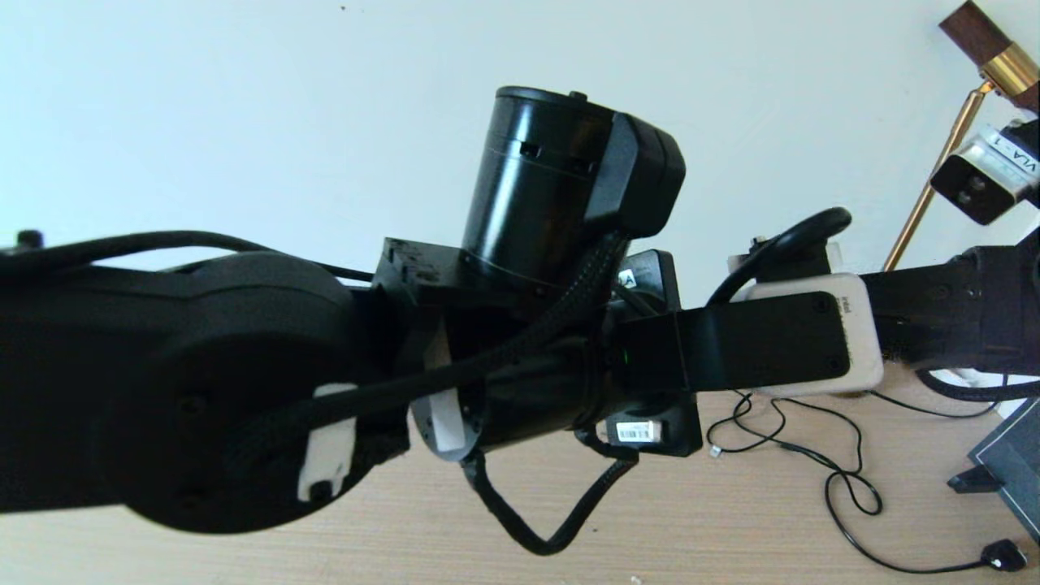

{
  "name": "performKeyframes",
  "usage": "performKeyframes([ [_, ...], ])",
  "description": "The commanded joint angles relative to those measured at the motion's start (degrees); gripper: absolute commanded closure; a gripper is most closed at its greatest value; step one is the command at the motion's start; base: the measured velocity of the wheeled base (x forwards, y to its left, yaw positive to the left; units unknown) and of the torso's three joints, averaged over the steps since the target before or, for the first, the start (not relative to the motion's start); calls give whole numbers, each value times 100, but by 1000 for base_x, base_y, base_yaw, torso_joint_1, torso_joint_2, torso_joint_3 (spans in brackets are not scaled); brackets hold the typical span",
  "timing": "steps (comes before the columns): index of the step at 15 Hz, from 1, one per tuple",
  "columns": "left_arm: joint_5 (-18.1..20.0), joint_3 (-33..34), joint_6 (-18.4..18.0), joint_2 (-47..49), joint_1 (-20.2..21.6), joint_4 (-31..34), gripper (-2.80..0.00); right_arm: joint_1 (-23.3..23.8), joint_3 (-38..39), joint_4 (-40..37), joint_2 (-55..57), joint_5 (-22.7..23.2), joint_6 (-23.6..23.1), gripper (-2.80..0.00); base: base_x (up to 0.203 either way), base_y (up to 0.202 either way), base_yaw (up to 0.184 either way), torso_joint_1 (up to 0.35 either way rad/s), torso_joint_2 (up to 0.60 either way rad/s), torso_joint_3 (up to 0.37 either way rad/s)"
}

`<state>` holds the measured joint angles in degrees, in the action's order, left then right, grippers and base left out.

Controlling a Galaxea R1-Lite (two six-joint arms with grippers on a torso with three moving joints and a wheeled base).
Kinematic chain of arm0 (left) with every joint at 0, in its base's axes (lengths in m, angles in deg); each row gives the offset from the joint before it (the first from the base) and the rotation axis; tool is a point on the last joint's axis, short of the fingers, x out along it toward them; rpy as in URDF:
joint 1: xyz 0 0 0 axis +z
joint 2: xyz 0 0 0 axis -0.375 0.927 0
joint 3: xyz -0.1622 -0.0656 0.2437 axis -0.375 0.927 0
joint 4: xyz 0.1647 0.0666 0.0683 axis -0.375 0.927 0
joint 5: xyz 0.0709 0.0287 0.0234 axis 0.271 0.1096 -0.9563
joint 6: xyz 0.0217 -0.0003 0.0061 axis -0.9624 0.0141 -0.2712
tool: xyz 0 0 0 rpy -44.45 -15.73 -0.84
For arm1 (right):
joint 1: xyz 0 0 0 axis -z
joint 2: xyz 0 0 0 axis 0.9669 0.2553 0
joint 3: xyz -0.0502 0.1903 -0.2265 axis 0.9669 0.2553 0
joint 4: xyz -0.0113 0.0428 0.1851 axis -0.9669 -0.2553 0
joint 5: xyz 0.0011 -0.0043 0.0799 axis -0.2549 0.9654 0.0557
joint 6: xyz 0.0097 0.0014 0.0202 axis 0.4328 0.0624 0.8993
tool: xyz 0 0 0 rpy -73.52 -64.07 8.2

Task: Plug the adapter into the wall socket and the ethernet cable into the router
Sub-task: Align cable and router interface

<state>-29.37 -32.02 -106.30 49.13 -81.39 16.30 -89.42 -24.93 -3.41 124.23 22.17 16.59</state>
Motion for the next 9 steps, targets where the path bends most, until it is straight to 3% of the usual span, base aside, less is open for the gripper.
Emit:
performKeyframes([
  [1, -6, -9, -31, 70, -13, -14, 0, -11, 58, 4, -45, 60, 9, -280, 0, 0, 0, 0, 0, 0],
  [5, -6, 8, -32, 44, -13, -5, 0, -11, 126, 4, -87, 60, -18, -280, 0, 0, 0, 0, 0, 0],
  [6, -6, 8, -35, 36, -13, -5, 0, -11, 134, 4, -87, 60, -23, 0, 0, 0, 0, 0, 0, 0],
  [9, -6, 8, -31, 27, -51, -11, 0, -20, 134, 4, -87, 60, -26, 0, 0, 0, 0, 0, 0, 0],
])
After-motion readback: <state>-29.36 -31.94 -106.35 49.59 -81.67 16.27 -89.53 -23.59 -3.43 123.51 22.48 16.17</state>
